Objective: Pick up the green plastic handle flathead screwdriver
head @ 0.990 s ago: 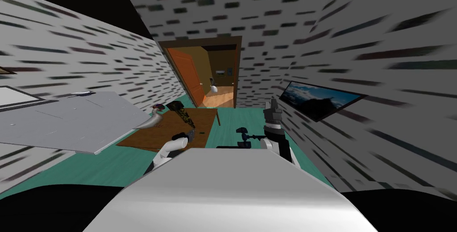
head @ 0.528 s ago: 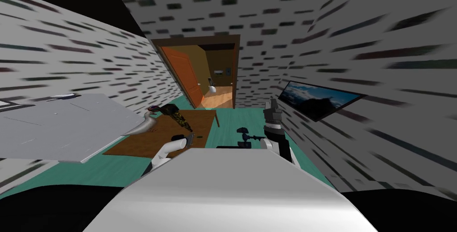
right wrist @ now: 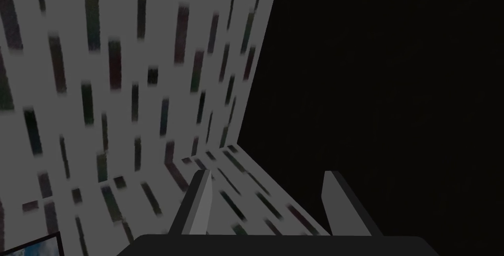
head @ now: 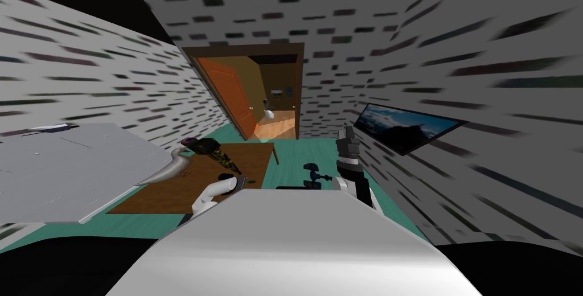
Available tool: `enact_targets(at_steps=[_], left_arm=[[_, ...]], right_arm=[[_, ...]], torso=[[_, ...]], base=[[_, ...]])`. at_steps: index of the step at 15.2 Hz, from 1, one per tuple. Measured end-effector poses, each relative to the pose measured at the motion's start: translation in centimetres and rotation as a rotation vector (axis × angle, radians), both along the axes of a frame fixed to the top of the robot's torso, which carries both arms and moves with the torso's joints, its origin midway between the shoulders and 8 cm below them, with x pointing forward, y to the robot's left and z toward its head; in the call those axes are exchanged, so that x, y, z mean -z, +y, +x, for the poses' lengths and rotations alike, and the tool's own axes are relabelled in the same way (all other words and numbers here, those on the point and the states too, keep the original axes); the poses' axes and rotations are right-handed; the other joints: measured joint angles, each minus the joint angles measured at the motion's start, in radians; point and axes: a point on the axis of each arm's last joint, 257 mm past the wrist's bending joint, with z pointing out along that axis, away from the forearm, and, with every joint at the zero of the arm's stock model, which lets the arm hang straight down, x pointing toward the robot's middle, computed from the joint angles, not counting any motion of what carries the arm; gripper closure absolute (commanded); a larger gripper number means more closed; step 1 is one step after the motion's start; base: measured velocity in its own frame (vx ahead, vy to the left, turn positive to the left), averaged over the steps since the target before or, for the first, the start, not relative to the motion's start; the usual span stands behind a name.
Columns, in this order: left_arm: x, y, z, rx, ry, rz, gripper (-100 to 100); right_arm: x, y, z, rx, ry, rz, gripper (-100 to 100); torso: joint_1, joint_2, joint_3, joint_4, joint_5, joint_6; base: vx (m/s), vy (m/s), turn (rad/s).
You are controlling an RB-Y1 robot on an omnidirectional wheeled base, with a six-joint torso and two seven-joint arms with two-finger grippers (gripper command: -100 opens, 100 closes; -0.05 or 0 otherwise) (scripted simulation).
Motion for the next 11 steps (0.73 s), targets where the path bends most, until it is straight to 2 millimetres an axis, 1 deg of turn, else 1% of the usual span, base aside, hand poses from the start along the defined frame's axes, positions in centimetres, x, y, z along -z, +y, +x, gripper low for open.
enact_targets(at_steps=[3,6,7,11], left_arm=[[0.8,-0.2,-1.9,-0.014,0.067,-0.028,-100],[1.4,-0.3,-3.6,-0.026,0.129,-0.055,-100],[1.7,-0.4,-4.5,-0.032,0.156,-0.068,-100],[2.3,-0.9,-6.8,-0.047,0.233,-0.106,-100]], right_arm=[[0.0,0.0,0.0,0.000,0.000,0.000,0],[0.0,0.0,0.0,0.000,0.000,0.000,0],[0.0,0.0,0.0,0.000,0.000,0.000,0],[0.0,0.0,0.0,0.000,0.000,0.000,0]], torso=[[0.000,0.001,0.001,0.000,0.000,0.000],[0.001,-0.001,0.000,0.000,0.000,0.000],[0.002,-0.001,-0.001,0.000,0.000,0.000],[0.000,-0.002,-0.001,-0.001,0.000,0.000]], base=[[0.080,0.031,-0.059],[0.109,0.043,-0.063],[0.112,0.040,-0.050],[0.114,0.020,-0.033]])
